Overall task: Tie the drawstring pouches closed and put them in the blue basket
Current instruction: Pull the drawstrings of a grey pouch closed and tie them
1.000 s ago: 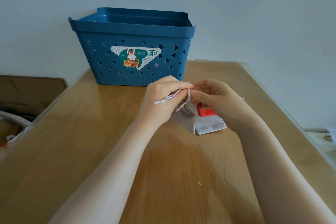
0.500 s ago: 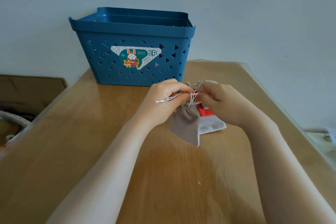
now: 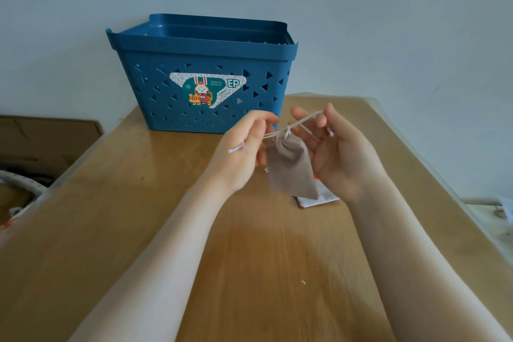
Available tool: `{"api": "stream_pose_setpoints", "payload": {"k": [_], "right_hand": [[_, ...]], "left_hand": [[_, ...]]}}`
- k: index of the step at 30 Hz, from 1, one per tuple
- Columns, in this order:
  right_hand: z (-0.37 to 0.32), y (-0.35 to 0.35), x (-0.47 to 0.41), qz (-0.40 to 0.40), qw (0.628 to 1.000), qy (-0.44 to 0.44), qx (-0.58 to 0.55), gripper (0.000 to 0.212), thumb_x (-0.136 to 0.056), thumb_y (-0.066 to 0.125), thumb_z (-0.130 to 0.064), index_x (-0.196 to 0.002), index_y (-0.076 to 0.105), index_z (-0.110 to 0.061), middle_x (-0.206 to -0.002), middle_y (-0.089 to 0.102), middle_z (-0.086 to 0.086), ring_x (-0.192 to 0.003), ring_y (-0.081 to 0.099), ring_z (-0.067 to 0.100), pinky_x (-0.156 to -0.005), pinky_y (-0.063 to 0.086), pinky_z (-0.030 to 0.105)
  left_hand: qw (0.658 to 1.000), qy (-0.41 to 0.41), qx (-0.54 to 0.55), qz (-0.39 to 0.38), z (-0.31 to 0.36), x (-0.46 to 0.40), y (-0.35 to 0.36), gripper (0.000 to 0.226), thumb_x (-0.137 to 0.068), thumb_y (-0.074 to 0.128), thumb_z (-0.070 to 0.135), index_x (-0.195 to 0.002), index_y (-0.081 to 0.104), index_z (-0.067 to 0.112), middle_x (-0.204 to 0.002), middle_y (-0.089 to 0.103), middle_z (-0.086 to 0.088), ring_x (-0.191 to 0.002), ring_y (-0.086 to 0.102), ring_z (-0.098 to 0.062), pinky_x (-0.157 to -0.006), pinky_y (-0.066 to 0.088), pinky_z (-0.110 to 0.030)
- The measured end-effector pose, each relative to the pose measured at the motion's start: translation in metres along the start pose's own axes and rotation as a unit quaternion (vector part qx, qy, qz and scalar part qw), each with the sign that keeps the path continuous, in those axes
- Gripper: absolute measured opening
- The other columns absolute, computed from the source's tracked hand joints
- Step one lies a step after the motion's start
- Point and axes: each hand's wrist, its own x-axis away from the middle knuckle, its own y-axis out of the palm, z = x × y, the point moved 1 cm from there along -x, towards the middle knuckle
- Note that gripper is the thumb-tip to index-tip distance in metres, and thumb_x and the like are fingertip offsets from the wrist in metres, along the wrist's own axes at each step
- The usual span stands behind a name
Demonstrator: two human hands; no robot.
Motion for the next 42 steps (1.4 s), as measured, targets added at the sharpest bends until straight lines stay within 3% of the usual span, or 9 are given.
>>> {"api": "stream_pose_setpoints", "payload": {"k": [9,12,17,22,24,26,30,34,42], "right_hand": [[0.003,-0.008,-0.006,0.032,0.995,-0.004,-0.094,0.044,-0.096,0.043,-0.036,-0.059,0.059,-0.018,-0.065,0.059,-0.004,-0.066,0.060,0.012,-0.072,0.052,0.025],[0.007,-0.010,-0.009,0.090,0.994,0.008,-0.060,0.040,-0.098,0.041,-0.036,-0.064,0.054,-0.018,-0.056,0.052,-0.006,-0.052,0.055,0.008,-0.047,0.038,0.016],[0.008,-0.010,-0.008,0.097,0.991,-0.003,0.098,0.037,-0.098,0.042,-0.037,-0.067,0.050,-0.018,-0.052,0.042,-0.008,-0.054,0.040,0.009,-0.037,0.018,0.018],[0.009,0.000,0.002,0.046,0.924,-0.057,0.376,0.031,-0.094,0.053,-0.031,-0.075,0.072,-0.014,-0.056,0.050,-0.001,-0.060,0.043,0.018,-0.056,0.033,0.032],[0.011,0.006,0.006,0.012,0.906,-0.071,0.416,0.026,-0.093,0.056,-0.023,-0.082,0.074,-0.007,-0.052,0.051,-0.007,-0.052,0.042,0.005,-0.054,0.035,0.020],[0.014,0.008,0.009,-0.014,0.900,-0.081,0.428,0.022,-0.092,0.057,-0.014,-0.087,0.072,0.002,-0.046,0.051,-0.012,-0.042,0.041,-0.002,-0.048,0.032,0.008],[0.022,0.015,0.009,-0.061,0.888,-0.091,0.446,0.022,-0.089,0.060,-0.014,-0.088,0.070,0.005,-0.067,0.060,0.023,-0.061,0.045,0.007,-0.061,0.038,0.020],[0.021,0.014,0.009,-0.057,0.906,-0.071,0.414,0.016,-0.090,0.059,-0.009,-0.078,0.067,-0.003,-0.053,0.053,-0.008,-0.045,0.042,-0.002,-0.047,0.032,0.007],[0.013,0.009,0.005,0.024,0.957,-0.044,0.284,0.026,-0.093,0.054,-0.017,-0.070,0.063,-0.009,-0.051,0.049,-0.005,-0.046,0.038,0.006,-0.040,0.028,0.014]], "left_hand": [[0.998,-0.050,-0.036,-0.005,-0.006,-0.003,-0.005,0.027,-0.103,0.028,0.022,-0.098,0.052,0.033,-0.063,0.042,0.007,-0.053,0.038,-0.005,-0.052,0.033,-0.016],[0.997,-0.066,-0.029,-0.038,-0.004,-0.002,-0.008,0.027,-0.103,0.028,0.017,-0.099,0.052,0.029,-0.063,0.036,0.005,-0.052,0.033,-0.004,-0.051,0.031,-0.016],[0.997,-0.061,-0.030,-0.040,0.003,-0.001,-0.006,0.025,-0.103,0.029,0.015,-0.092,0.049,0.026,-0.065,0.035,0.005,-0.052,0.035,-0.001,-0.051,0.032,-0.017],[0.995,-0.077,0.060,0.004,0.011,-0.002,-0.007,0.021,-0.101,0.033,0.010,-0.093,0.049,0.021,-0.060,0.030,0.004,-0.047,0.028,-0.003,-0.046,0.027,-0.014],[0.993,-0.078,0.085,0.017,0.014,-0.003,-0.007,0.017,-0.100,0.038,0.010,-0.093,0.052,0.017,-0.052,0.030,0.008,-0.045,0.028,-0.004,-0.044,0.026,-0.014],[0.994,-0.073,0.072,0.030,0.014,-0.004,-0.005,0.014,-0.098,0.046,0.012,-0.089,0.056,0.016,-0.045,0.035,0.010,-0.044,0.032,-0.006,-0.045,0.028,-0.015],[0.993,-0.073,0.075,0.064,0.017,-0.004,-0.001,0.006,-0.092,0.057,0.012,-0.089,0.061,0.015,-0.041,0.044,0.007,-0.047,0.043,-0.006,-0.047,0.035,-0.010],[0.987,-0.083,0.120,0.067,0.018,-0.004,0.001,0.012,-0.090,0.060,0.013,-0.101,0.055,0.013,-0.046,0.054,0.010,-0.049,0.054,0.000,-0.055,0.043,-0.012],[0.994,-0.105,-0.018,-0.030,0.012,0.000,0.001,0.018,-0.081,0.067,0.037,-0.082,0.067,0.019,-0.075,0.070,0.011,-0.075,0.064,-0.003,-0.071,0.047,-0.020]]}}
